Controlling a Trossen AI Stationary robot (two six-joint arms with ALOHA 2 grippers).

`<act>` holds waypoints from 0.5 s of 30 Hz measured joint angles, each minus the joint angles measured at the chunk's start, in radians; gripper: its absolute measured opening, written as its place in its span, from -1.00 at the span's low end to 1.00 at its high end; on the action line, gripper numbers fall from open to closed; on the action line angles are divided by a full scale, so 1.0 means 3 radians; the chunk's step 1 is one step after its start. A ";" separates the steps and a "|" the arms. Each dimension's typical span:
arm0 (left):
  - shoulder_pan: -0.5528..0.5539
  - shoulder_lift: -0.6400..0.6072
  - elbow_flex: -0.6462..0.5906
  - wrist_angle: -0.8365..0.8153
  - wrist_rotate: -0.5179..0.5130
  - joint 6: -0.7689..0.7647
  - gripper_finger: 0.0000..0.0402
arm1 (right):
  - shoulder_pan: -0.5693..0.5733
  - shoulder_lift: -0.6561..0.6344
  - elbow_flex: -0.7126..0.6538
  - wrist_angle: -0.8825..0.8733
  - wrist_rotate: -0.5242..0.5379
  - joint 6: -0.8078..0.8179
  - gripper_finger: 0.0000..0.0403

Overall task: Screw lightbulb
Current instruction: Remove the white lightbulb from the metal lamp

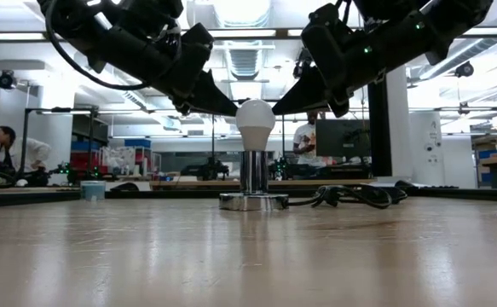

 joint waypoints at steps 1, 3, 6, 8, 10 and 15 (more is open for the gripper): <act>0.0000 0.0000 -0.0001 0.0001 -0.0001 0.0000 -1.00 | 0.0000 0.0000 0.0000 0.0000 -0.0002 0.0000 -1.00; 0.0001 0.0000 0.0000 0.0001 -0.0003 -0.0001 -1.00 | 0.0000 0.0000 0.0000 0.0000 -0.0004 0.0000 -1.00; 0.0001 0.0000 0.0000 0.0001 -0.0010 0.0000 -1.00 | 0.0001 0.0000 0.0000 0.0000 -0.0005 0.0000 -1.00; 0.0001 0.0000 0.0000 0.0001 -0.0012 0.0000 -1.00 | 0.0003 0.0000 0.0000 0.0000 -0.0005 0.0000 -1.00; 0.0001 0.0000 0.0000 0.0000 -0.0014 0.0000 -1.00 | 0.0003 0.0000 0.0000 0.0001 -0.0006 0.0001 -1.00; 0.0001 0.0000 0.0000 -0.0006 -0.0020 0.0001 -1.00 | 0.0003 0.0000 0.0000 0.0001 -0.0007 0.0001 -1.00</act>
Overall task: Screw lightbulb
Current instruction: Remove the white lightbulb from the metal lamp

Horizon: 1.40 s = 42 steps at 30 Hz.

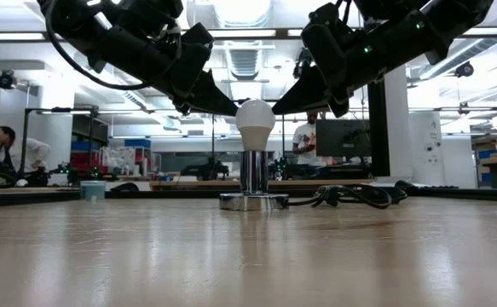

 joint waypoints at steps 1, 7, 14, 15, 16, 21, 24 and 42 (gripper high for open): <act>0.0000 0.0000 0.0000 -0.0003 -0.0004 0.0000 -1.00 | 0.0000 -0.0001 0.0000 0.0000 -0.0001 0.0000 -1.00; 0.0000 0.0000 0.0000 -0.0005 -0.0004 0.0000 -1.00 | 0.0001 -0.0001 0.0000 0.0000 -0.0001 0.0000 -1.00; 0.0001 0.0000 0.0000 -0.0005 -0.0004 0.0000 -1.00 | 0.0001 -0.0001 0.0000 -0.0001 -0.0003 -0.0034 -1.00; 0.0001 0.0000 0.0000 -0.0005 -0.0004 0.0000 -1.00 | 0.0001 -0.0001 0.0000 -0.0001 -0.0003 -0.0036 -1.00; 0.0001 0.0000 0.0000 -0.0005 -0.0003 0.0000 -1.00 | 0.0001 -0.0001 0.0000 -0.0001 -0.0003 -0.0047 -1.00; 0.0001 0.0000 0.0000 -0.0005 -0.0003 0.0000 -1.00 | 0.0001 -0.0001 0.0000 -0.0001 -0.0003 -0.0079 -1.00; 0.0001 0.0000 0.0000 -0.0005 -0.0003 0.0000 -1.00 | 0.0001 -0.0003 0.0000 -0.0002 -0.0003 -0.0103 -1.00; -0.0003 -0.0004 0.0000 -0.0029 0.0339 -0.0027 -1.00 | -0.0045 -0.0009 -0.0004 -0.0087 0.0246 -0.0178 -1.00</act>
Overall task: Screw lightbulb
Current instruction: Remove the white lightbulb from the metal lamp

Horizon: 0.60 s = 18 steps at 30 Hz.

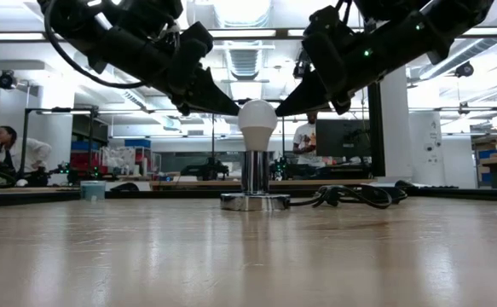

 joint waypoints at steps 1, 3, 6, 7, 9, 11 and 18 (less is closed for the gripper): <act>-0.0004 0.0000 0.0000 0.0003 0.0029 -0.0002 -1.00 | -0.0001 -0.0002 0.0000 -0.0014 0.0014 0.0005 -1.00; -0.0007 0.0000 0.0000 0.0005 0.0048 -0.0009 -1.00 | -0.0002 -0.0002 0.0000 -0.0015 0.0019 0.0030 -1.00; -0.0006 -0.0011 0.0000 -0.0006 0.0048 -0.0010 -1.00 | 0.0005 -0.0011 0.0000 -0.0016 0.0012 0.0062 -1.00; -0.0006 -0.0016 0.0000 -0.0013 0.0047 -0.0010 -1.00 | 0.0007 -0.0015 0.0000 -0.0016 0.0002 0.0067 -1.00; -0.0006 -0.0029 0.0000 -0.0017 0.0045 -0.0010 -1.00 | 0.0021 -0.0034 0.0000 -0.0027 -0.0015 0.0067 -1.00; -0.0005 -0.0045 0.0000 -0.0028 0.0035 -0.0010 -1.00 | 0.0030 -0.0051 0.0000 -0.0028 -0.0037 0.0070 -1.00; -0.0002 -0.0070 0.0000 0.0010 -0.0183 -0.0010 -1.00 | 0.0050 -0.0137 0.0000 0.0005 -0.0112 0.0067 -1.00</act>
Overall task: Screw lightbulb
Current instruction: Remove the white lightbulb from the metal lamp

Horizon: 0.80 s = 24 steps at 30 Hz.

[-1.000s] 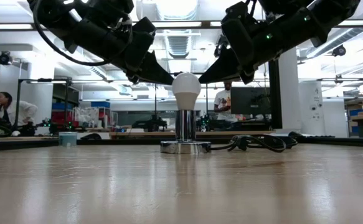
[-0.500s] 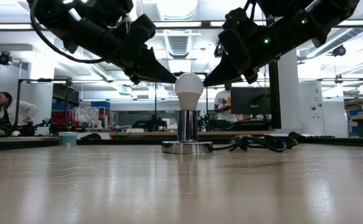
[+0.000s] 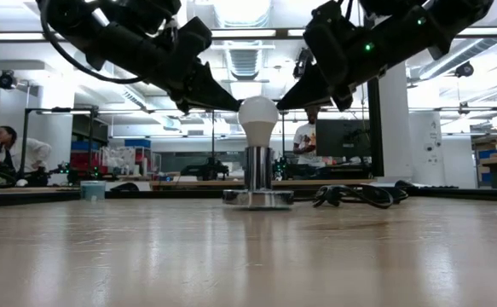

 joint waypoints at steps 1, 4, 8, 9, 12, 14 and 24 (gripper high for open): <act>-0.0003 0.0000 0.0000 0.0005 -0.0039 0.0000 -1.00 | 0.0002 -0.0010 0.0001 0.0004 -0.0001 0.0000 -1.00; -0.0002 -0.0001 0.0001 0.0000 -0.0049 -0.0001 -1.00 | 0.0001 -0.0026 0.0003 -0.0004 0.0001 -0.0008 -1.00; -0.0002 -0.0001 0.0001 0.0000 -0.0058 -0.0001 -1.00 | 0.0002 -0.0027 0.0003 -0.0007 0.0000 -0.0015 -1.00; -0.0002 -0.0001 0.0001 -0.0002 -0.0059 -0.0001 -1.00 | 0.0005 -0.0027 0.0003 -0.0007 -0.0023 -0.0018 -1.00; 0.0001 -0.0001 0.0001 -0.0004 -0.0084 0.0002 -1.00 | 0.0005 -0.0027 0.0003 0.0050 -0.0355 -0.0088 -1.00; 0.0001 -0.0001 0.0001 -0.0010 -0.0216 0.0046 -1.00 | 0.0007 -0.0027 0.0003 0.0106 -0.0530 -0.0110 -1.00; 0.0037 0.0092 0.0000 0.0149 -0.0220 0.0117 -1.00 | -0.0002 0.0091 0.0005 0.0217 -0.0482 -0.0141 -1.00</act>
